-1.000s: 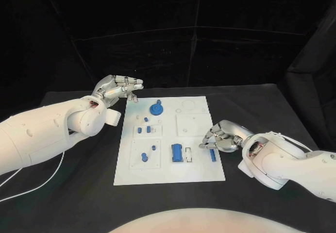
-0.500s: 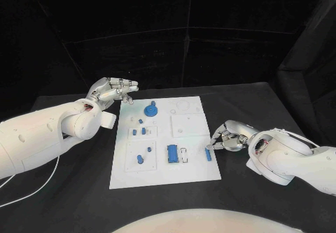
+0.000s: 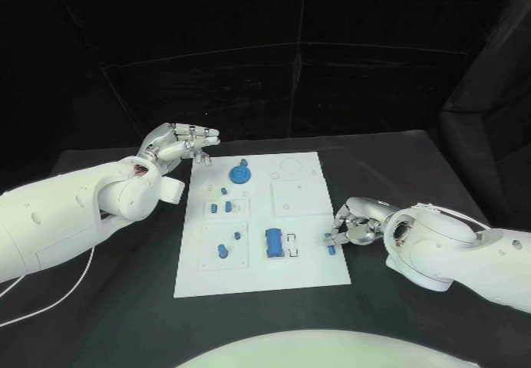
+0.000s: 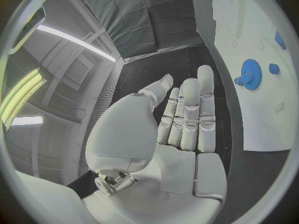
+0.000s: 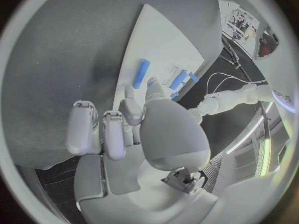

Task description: Assemble the parts on the task board

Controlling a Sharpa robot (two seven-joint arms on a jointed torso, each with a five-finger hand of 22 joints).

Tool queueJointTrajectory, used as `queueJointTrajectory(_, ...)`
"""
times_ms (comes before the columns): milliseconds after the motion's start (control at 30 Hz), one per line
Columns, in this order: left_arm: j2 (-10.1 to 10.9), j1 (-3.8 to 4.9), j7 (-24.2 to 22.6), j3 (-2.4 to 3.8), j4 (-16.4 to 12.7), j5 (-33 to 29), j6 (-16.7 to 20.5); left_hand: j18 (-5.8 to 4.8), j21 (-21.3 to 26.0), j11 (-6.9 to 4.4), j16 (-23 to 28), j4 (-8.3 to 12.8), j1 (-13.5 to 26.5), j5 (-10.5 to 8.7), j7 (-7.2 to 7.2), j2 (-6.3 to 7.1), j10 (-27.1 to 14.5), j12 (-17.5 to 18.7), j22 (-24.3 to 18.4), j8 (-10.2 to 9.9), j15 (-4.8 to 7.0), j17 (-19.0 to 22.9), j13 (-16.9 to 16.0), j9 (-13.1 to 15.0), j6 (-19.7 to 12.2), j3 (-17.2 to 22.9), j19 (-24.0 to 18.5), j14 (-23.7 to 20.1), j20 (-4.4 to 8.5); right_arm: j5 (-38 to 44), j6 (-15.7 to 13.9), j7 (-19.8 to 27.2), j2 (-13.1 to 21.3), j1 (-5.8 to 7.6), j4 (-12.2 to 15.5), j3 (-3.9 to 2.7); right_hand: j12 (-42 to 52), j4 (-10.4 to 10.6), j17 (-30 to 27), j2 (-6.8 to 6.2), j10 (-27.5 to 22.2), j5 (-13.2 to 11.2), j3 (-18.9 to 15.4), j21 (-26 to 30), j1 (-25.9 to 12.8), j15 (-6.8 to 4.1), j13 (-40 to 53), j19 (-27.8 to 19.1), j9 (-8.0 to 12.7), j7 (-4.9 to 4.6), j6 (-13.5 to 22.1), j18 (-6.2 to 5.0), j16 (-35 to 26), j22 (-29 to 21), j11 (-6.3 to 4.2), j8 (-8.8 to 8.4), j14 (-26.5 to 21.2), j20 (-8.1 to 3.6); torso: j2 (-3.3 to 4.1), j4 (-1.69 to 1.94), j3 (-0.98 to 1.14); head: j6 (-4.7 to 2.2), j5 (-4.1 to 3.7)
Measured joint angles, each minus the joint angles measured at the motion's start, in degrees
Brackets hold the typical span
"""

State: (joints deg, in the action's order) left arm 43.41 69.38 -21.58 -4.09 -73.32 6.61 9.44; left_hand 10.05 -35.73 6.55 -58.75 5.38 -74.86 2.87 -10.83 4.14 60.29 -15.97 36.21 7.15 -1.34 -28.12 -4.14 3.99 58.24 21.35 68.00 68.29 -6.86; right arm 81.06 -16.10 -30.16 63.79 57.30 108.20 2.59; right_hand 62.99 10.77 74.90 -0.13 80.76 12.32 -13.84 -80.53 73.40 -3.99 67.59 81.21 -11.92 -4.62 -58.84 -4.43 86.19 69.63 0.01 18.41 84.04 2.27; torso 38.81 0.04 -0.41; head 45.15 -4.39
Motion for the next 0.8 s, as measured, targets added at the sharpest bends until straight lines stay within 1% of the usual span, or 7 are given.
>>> queueJointTrajectory(67, 0.02, 0.0, 0.0, -0.03, 0.01, 0.0, 0.0, 0.0, 0.0, 0.0, 0.0, 0.0, 0.0, 0.0, 0.0, 0.0, 0.0, 0.0, 0.0, 0.0, 0.0, 0.0, 0.0, 0.0, 0.0, 0.0, 0.0, 0.0, 0.0, 0.32, 0.41, -0.26, -0.18, 0.0, -0.06, 0.0, 0.0, -0.1, 0.03, 0.0, 0.0, 0.32, -0.1, 0.0, 0.0, 0.0, 0.19, 0.0, -0.13, 0.24, -0.25, 0.0, 0.0, 0.14, 0.0, 0.0, 0.0, 0.0, 0.01, 0.0, -0.01, 0.01, 0.01)
queueJointTrajectory(133, 0.02, 0.0, 0.0, -0.06, 0.03, 0.0, -0.01, 0.0, 0.0, 0.0, 0.0, 0.0, 0.0, 0.0, 0.0, 0.0, 0.0, 0.0, 0.0, 0.0, 0.0, 0.0, 0.0, 0.0, 0.0, 0.0, 0.0, 0.0, 0.0, 0.69, 0.88, -0.54, -0.44, 0.0, -0.13, -0.02, 0.0, -0.24, 0.04, 0.02, 0.0, 0.82, -0.24, 0.0, 0.02, 0.0, 0.26, 0.0, -0.19, 0.12, -0.51, 0.0, 0.0, 0.2, 0.0, 0.01, 0.0, 0.0, 0.01, 0.0, -0.02, 0.07, 0.01)
queueJointTrajectory(200, 0.02, 0.0, 0.0, -0.08, 0.05, 0.0, -0.02, 0.0, 0.0, 0.0, 0.0, 0.0, 0.0, 0.0, 0.0, 0.0, 0.0, 0.0, 0.0, 0.0, 0.0, 0.0, 0.0, 0.0, 0.0, 0.0, 0.0, 0.0, 0.0, 0.98, 1.27, -0.74, -0.64, 0.0, -0.24, -0.06, 0.24, -0.24, 0.04, 0.34, 0.0, 0.87, -0.24, 0.0, 0.34, 0.0, 0.4, 0.0, -0.32, 0.41, -0.8, 0.0, 0.0, 0.27, 0.0, 0.01, 0.0, 0.0, 0.01, 0.0, -0.02, 0.12, 0.03)
queueJointTrajectory(300, 0.02, 0.0, 0.0, -0.11, 0.06, 0.0, -0.05, 0.0, 0.0, 0.0, 0.0, 0.0, 0.0, 0.0, 0.0, 0.0, 0.0, 0.0, 0.0, 0.0, 0.0, 0.0, 0.0, 0.0, 0.0, 0.0, 0.0, 0.0, 0.0, 1.59, 1.9, -1.08, -0.96, 0.01, -0.35, -0.13, 0.24, -0.48, 0.04, 0.2, 0.0, 1.1, -0.48, 0.0, 0.89, 0.0, 0.48, 0.0, -0.64, 0.25, -1.0, 0.0, 0.0, 0.27, 0.0, 0.07, 0.0, 0.0, 0.01, 0.0, -0.03, 0.15, 0.04)
queueJointTrajectory(467, 0.03, 0.0, 0.01, -0.14, 0.09, 0.0, -0.09, 0.0, 0.0, 0.0, 0.0, 0.0, 0.0, 0.0, 0.0, 0.0, 0.0, 0.0, 0.0, 0.0, 0.0, 0.0, 0.0, 0.0, 0.0, 0.0, 0.0, 0.0, 0.0, 3.18, 3.01, -1.59, -1.87, 0.01, -0.41, -0.21, 0.24, -2.71, 0.04, -0.05, 0.0, 0.94, -0.19, 0.0, 4.39, 0.0, 0.53, 0.0, -1.05, 0.45, -1.44, 0.0, 0.0, 0.42, 0.0, 0.34, 0.0, 0.0, 0.01, 0.0, -0.03, 0.21, 0.12)
queueJointTrajectory(700, 0.09, -0.01, 0.03, -0.17, 0.09, 0.0, -0.18, 0.0, 0.0, 0.0, 0.0, 0.0, 0.0, 0.0, 0.0, 0.0, 0.0, 0.0, 0.0, 0.0, 0.0, 0.0, 0.0, 0.0, 0.0, 0.0, 0.0, 0.0, 0.0, 7.24, 4.79, -2.26, -3.41, -0.09, -0.34, -0.39, -0.07, -5.91, 0.03, 0.82, -0.22, -1.78, 1.63, 0.0, 8.74, 0.02, 0.6, 0.0, -1.19, 0.56, -1.92, 0.0, 0.0, 0.63, -0.21, -0.31, 0.0, 0.0, 0.0, 0.03, -0.04, 0.21, 0.14)
queueJointTrajectory(800, 0.12, -0.01, 0.04, -0.18, 0.08, 0.0, -0.21, 0.0, 0.0, 0.0, 0.0, 0.0, 0.0, 0.0, 0.0, 0.0, 0.0, 0.0, 0.0, 0.0, 0.0, 0.0, 0.0, 0.0, 0.0, 0.0, 0.0, 0.0, 0.0, 9.17, 5.42, -2.46, -3.81, -0.11, -0.3, -0.43, -0.09, -6.61, 0.03, 0.99, -0.23, -1.81, 2.34, 0.0, 9.48, 0.02, 0.54, 0.0, -1.19, 0.51, -1.97, 0.0, 0.0, 0.65, -0.21, -0.65, -0.01, 0.0, 0.0, 0.03, -0.07, 0.27, 0.21)
